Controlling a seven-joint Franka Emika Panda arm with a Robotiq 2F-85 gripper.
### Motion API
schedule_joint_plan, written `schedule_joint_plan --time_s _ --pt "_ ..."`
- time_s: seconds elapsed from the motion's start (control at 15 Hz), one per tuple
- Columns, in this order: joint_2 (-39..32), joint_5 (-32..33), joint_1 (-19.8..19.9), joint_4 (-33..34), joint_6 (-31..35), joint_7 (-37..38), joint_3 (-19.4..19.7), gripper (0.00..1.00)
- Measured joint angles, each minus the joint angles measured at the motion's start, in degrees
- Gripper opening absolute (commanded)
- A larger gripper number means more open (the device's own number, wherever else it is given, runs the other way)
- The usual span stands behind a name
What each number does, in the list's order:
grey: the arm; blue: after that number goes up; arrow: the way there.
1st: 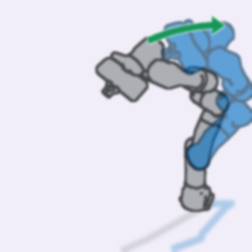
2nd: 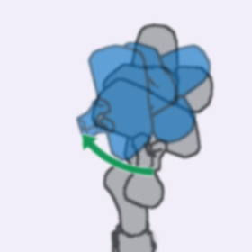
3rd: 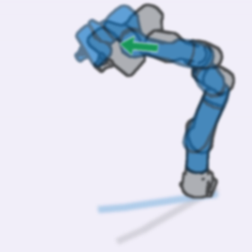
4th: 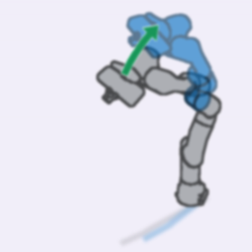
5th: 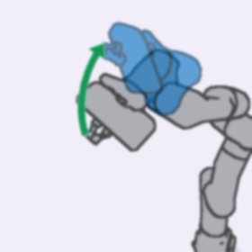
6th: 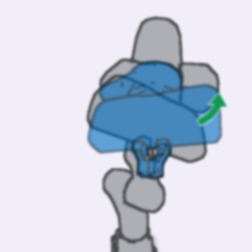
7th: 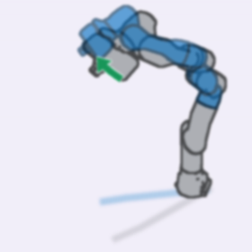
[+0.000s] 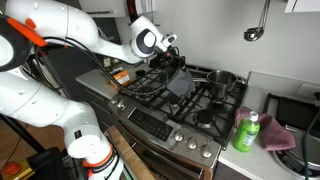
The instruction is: Put the kitchen towel on the pot them move the pot to the left
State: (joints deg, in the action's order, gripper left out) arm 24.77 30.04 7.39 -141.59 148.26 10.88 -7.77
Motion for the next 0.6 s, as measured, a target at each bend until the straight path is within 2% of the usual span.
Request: schedule_joint_plan --time_s 0.27,0.6 --pt "-0.02 0.90 0.45 0.46 0.15 0.24 -0.45 0.01" --pt "-0.16 12.20 5.78 3.15 6.79 8.09 -3.32 0.01"
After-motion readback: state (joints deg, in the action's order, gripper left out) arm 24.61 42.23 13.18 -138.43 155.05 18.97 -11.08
